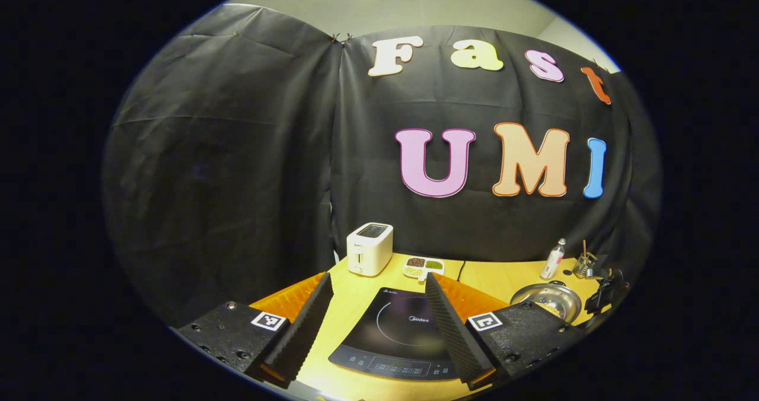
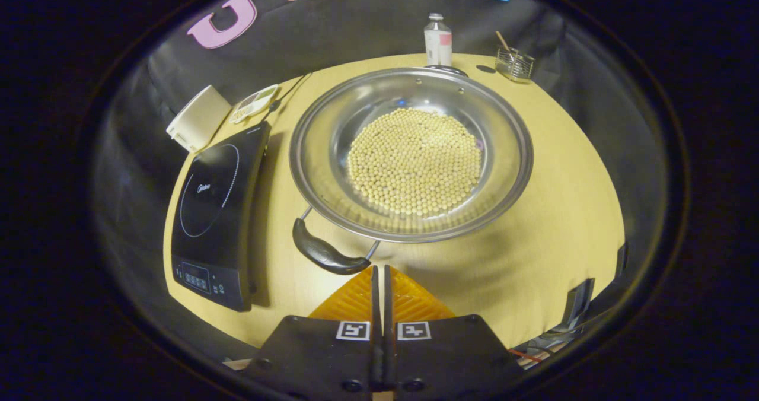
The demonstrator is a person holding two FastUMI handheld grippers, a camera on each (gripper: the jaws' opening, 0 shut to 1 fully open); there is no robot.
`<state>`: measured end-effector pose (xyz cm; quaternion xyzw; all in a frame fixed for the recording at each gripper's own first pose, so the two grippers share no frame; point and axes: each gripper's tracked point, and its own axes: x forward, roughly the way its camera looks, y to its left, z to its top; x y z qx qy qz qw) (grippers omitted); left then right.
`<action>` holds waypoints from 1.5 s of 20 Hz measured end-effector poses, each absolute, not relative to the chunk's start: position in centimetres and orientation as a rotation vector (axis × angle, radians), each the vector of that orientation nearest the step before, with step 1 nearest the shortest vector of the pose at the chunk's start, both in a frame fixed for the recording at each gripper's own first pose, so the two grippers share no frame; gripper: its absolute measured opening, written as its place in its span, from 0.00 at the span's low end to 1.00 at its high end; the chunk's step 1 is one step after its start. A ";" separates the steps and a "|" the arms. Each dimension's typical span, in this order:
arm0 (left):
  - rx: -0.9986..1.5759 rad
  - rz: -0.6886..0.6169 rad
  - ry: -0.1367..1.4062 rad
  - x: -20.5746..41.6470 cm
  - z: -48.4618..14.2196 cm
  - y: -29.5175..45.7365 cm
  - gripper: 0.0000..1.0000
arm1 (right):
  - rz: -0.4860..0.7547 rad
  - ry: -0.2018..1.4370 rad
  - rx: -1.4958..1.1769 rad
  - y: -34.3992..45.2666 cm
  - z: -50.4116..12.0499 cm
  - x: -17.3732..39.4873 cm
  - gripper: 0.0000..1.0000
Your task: First push the handle of the pot to place it horizontally, then grasp the pot with both hands and set it on the induction cooktop.
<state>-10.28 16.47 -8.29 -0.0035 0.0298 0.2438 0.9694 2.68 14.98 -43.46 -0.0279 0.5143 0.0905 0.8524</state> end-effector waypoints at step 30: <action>-0.001 0.267 0.152 -6.2 -11.8 17.7 0.96 | 0.026 1.056 0.019 16.7 -43.3 2.8 0.03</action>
